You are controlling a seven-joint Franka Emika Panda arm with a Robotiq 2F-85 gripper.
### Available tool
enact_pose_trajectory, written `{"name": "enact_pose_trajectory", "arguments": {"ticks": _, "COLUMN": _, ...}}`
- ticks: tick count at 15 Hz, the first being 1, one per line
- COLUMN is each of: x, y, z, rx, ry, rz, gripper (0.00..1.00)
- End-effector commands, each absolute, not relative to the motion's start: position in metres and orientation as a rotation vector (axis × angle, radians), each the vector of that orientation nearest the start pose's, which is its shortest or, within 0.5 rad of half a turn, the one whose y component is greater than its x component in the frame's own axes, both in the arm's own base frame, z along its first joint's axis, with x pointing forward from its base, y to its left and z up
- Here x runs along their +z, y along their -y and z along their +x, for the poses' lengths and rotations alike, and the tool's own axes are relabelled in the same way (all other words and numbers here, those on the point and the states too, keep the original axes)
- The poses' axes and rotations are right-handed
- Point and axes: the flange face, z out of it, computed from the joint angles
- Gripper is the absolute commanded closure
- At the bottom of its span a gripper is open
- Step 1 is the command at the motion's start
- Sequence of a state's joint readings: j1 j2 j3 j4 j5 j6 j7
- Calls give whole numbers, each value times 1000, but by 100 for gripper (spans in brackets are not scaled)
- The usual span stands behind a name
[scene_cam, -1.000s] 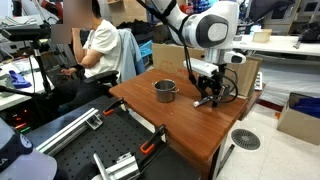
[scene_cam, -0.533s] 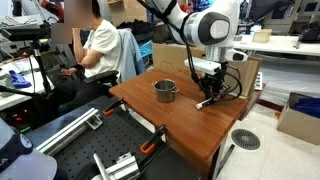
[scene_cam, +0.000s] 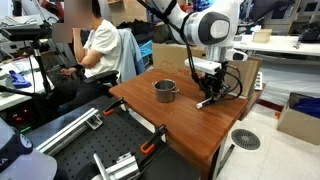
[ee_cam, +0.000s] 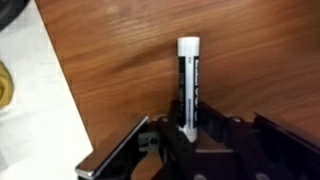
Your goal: Put the marker in the silver pot
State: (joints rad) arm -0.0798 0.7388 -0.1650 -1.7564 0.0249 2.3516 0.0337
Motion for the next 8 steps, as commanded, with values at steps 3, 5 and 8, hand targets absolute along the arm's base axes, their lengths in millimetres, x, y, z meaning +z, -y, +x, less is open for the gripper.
{"name": "enact_pose_trajectory", "arguments": {"ticks": 3, "x": 152, "y": 129, "z": 610, "rx": 65, "ry": -249, "rz": -3183, "gripper": 94}}
{"name": "enact_pose_trajectory", "arguments": {"ticks": 5, "x": 153, "y": 115, "z": 598, "rx": -8, "ry": -161, "rz": -3185, "gripper": 94}}
{"name": "enact_pose_trajectory", "arguments": {"ticks": 8, "x": 156, "y": 95, "z": 575, "rx": -118, "ry": -75, "rz": -3178, "gripper": 94}}
